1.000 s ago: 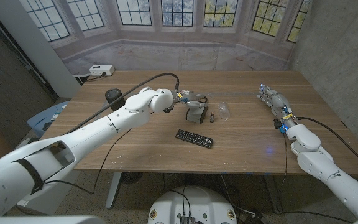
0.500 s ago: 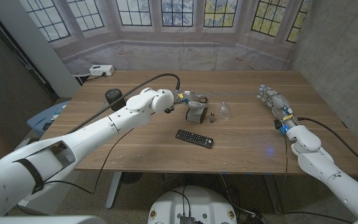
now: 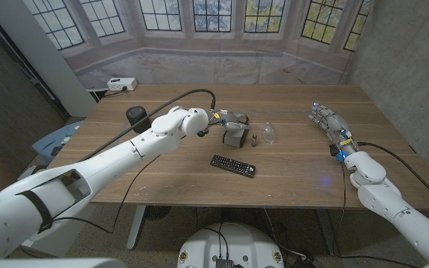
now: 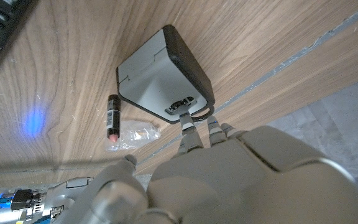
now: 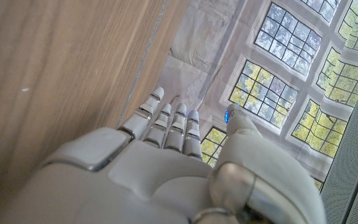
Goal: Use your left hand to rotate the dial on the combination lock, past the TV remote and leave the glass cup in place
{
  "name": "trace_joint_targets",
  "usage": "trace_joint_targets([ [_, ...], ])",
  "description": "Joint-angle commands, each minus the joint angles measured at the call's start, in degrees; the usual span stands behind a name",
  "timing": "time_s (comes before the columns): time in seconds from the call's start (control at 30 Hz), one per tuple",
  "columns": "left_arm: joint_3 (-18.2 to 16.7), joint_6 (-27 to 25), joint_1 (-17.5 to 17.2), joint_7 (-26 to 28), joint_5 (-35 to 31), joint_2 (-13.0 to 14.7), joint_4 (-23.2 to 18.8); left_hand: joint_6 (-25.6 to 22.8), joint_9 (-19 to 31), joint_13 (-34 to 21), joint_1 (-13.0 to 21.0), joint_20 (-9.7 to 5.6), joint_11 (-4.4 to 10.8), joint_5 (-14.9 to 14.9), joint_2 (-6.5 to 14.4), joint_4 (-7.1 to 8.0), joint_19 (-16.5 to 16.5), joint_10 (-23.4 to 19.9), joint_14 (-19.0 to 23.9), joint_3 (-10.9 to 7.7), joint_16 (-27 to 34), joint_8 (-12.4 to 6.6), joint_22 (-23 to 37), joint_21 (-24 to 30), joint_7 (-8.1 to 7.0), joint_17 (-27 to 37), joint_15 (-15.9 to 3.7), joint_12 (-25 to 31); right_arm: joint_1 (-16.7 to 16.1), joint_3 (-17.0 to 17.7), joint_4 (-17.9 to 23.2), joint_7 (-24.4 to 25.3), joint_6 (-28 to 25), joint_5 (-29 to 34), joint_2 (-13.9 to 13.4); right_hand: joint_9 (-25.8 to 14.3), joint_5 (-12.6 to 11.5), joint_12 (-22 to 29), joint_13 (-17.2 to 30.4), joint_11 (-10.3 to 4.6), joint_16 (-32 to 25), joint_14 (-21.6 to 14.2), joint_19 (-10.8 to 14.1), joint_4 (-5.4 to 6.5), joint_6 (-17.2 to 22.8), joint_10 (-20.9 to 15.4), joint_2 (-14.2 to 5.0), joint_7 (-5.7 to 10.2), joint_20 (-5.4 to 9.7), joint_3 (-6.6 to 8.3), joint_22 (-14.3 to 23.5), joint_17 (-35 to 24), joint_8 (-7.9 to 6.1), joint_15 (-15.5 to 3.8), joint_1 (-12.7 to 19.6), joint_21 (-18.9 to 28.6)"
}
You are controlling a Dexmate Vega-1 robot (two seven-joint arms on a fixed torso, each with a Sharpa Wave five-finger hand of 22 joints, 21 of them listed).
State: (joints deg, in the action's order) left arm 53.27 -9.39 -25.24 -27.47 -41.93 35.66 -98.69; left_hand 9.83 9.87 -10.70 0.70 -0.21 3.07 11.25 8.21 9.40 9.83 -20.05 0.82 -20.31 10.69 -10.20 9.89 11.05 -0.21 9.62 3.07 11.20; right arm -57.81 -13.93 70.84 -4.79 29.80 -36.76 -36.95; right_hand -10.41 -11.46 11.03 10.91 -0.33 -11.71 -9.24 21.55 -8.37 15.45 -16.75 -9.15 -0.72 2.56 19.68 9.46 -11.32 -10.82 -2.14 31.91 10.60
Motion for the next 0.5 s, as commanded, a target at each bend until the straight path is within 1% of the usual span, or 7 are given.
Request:
trace_joint_targets([
  [0.03,0.4,0.6,0.1,0.1,0.3,-0.2,0.4,0.7,0.2,0.1,0.5,0.36,0.2,0.3,-0.1,-0.07,0.1,-0.3,0.5,-0.51,-0.1,-0.41,0.0,0.0,-0.32,0.2,0.29,0.1,-0.5,0.1,0.2,0.4,0.5,0.1,0.2,-0.1,-0.2,0.1,0.1,0.1,-0.5,-0.1,0.5,0.09,0.5,-0.4,-0.07,0.06,0.63,-0.06,0.2,-0.2,-0.15,-1.1,0.4,0.3],
  [0.1,0.4,0.8,0.1,0.1,0.4,-0.2,0.5,0.7,0.2,0.1,0.5,0.36,0.25,0.3,-0.1,-0.07,0.1,-0.3,0.5,-0.52,-0.1,-0.41,0.0,0.0,-0.32,0.2,0.3,0.1,-0.5,0.1,0.2,0.5,0.6,0.2,0.2,-0.1,-0.2,0.1,0.1,0.28,-0.5,-0.1,0.5,0.09,0.5,-0.4,-0.07,0.05,0.62,-0.06,0.2,-0.2,-0.15,-1.1,0.4,0.3],
  [0.13,0.4,0.9,0.1,0.1,0.4,-0.2,0.5,0.7,0.2,0.1,0.5,0.35,0.55,0.3,-0.1,-0.07,0.1,-0.3,0.5,-0.53,-0.2,-0.41,0.0,0.0,-0.31,0.2,0.32,0.1,-0.6,0.2,0.3,0.6,0.5,0.2,0.2,-0.1,-0.2,0.2,0.1,0.35,-0.5,-0.1,0.5,0.09,0.5,-0.5,-0.07,0.07,0.6,-0.06,0.2,-0.2,-0.15,-1.06,0.4,0.3],
  [0.37,0.3,1.0,-0.1,0.1,0.8,-0.1,0.4,0.7,0.2,0.1,0.5,0.37,0.1,0.3,-0.1,-0.07,0.1,-0.3,0.5,-0.57,-0.1,-0.43,0.0,-0.1,-0.31,0.2,0.23,0.1,-1.0,0.3,0.9,1.2,0.5,0.5,0.1,-0.1,-0.2,0.2,0.1,0.36,-0.5,-0.1,0.5,0.09,0.5,-0.5,-0.08,0.05,0.63,-0.05,0.2,-0.2,-0.15,-1.08,0.4,0.3],
  [0.5,0.1,0.7,-0.7,0.1,1.0,0.3,-0.2,0.6,0.2,0.1,0.5,0.35,0.23,0.3,-0.1,-0.07,0.1,-0.3,0.5,-0.59,-0.2,-0.43,0.0,-0.1,-0.28,0.2,0.23,0.1,-1.2,0.3,1.2,1.3,0.4,0.6,-0.1,-0.1,-0.2,0.2,0.1,0.22,-0.5,-0.1,0.6,0.1,0.5,-0.6,-0.08,0.05,0.64,-0.06,0.2,-0.2,-0.16,-1.08,0.4,0.3],
])
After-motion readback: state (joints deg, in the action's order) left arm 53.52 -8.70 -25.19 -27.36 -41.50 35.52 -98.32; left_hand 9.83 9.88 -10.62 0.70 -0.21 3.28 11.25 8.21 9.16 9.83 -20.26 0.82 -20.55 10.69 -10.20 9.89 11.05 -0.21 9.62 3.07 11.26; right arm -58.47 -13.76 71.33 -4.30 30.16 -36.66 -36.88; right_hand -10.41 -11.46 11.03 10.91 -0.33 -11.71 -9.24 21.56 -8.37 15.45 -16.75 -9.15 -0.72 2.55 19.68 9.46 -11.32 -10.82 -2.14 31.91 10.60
